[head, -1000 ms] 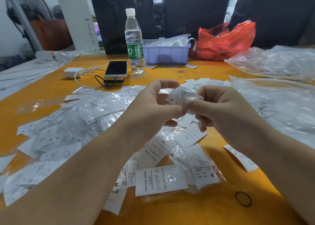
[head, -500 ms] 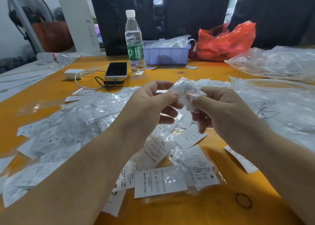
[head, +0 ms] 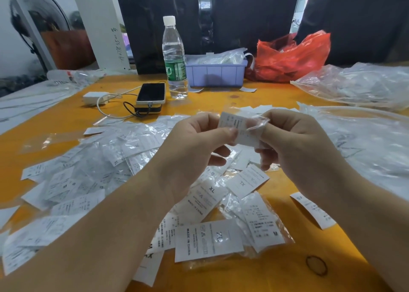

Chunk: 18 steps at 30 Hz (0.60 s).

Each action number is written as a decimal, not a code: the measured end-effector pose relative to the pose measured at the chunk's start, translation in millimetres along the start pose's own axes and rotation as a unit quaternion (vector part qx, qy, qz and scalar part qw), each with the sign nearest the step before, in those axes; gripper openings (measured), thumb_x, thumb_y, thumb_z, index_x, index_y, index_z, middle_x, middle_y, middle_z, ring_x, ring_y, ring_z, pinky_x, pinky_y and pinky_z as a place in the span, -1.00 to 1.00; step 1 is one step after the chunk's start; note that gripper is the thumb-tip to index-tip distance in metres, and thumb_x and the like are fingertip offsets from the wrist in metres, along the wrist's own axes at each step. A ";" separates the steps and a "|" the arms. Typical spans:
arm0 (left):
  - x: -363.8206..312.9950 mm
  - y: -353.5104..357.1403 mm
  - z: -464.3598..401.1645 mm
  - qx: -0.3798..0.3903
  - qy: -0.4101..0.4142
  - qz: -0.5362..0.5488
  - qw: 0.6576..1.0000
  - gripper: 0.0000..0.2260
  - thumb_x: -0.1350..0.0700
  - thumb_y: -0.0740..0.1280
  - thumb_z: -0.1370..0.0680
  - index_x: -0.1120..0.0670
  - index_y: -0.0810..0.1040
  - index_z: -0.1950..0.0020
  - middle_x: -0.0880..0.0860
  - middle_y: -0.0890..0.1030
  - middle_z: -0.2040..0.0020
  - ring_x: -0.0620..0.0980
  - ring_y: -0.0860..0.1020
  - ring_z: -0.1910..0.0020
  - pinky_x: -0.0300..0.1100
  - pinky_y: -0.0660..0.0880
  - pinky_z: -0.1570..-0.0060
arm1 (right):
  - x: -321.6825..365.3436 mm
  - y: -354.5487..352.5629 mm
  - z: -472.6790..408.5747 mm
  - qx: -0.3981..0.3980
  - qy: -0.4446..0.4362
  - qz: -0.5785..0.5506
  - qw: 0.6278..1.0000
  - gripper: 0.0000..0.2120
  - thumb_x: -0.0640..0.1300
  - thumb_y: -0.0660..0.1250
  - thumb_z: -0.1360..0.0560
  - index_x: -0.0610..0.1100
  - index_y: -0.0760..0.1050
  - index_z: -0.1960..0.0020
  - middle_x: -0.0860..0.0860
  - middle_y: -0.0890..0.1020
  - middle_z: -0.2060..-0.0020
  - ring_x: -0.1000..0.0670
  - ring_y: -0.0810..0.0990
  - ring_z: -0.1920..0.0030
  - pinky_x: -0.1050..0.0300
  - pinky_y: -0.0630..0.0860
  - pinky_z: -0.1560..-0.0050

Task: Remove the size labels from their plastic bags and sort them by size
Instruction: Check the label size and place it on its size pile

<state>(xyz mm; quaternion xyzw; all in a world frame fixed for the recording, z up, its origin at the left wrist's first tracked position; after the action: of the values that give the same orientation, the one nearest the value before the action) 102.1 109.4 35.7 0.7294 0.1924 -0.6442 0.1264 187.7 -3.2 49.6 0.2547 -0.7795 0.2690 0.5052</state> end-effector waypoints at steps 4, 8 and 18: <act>1.1 4.4 0.6 0.019 -0.013 -0.007 1.000 -0.96 0.17 0.38 -0.53 0.08 0.63 0.07 -0.03 0.64 0.24 -0.10 0.57 0.28 -0.19 0.53 0.22 | 1.5 -3.1 0.2 -0.016 -0.006 -0.018 1.000 -0.80 -0.19 0.32 -0.56 -0.24 0.55 0.22 -0.17 0.56 0.39 -0.01 0.44 0.48 0.17 0.49 0.46; 2.7 2.1 -0.2 0.002 -0.012 0.004 1.000 -0.87 -0.01 0.41 -0.47 -0.01 0.60 0.25 -0.01 0.61 0.28 -0.06 0.57 0.23 -0.25 0.52 0.29 | -1.7 7.0 0.5 0.029 -0.006 0.013 0.999 -0.79 -0.16 0.35 -0.53 -0.26 0.58 0.22 -0.26 0.53 0.39 -0.03 0.47 0.45 0.12 0.51 0.41; -8.2 -7.2 2.9 -0.055 0.017 -0.029 0.998 -0.76 0.07 0.37 -0.55 -0.02 0.54 0.33 -0.02 0.65 0.31 -0.11 0.58 0.28 -0.31 0.50 0.33 | 2.9 4.5 2.5 0.019 0.012 -0.026 0.999 -0.75 -0.23 0.21 -0.61 -0.27 0.59 0.14 -0.42 0.52 0.22 -0.13 0.45 0.36 0.10 0.46 0.44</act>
<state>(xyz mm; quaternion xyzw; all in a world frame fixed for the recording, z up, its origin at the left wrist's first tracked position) 95.6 113.6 43.9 0.7266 0.2507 -0.6231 0.1445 182.0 -2.0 50.7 0.2816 -0.7613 0.2737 0.5160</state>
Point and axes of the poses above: each hand's wrist, its own z-axis away from the middle knuckle, its own y-axis out of the palm, x = y × z, the point moved 9 cm from there along -z, towards the middle knuckle
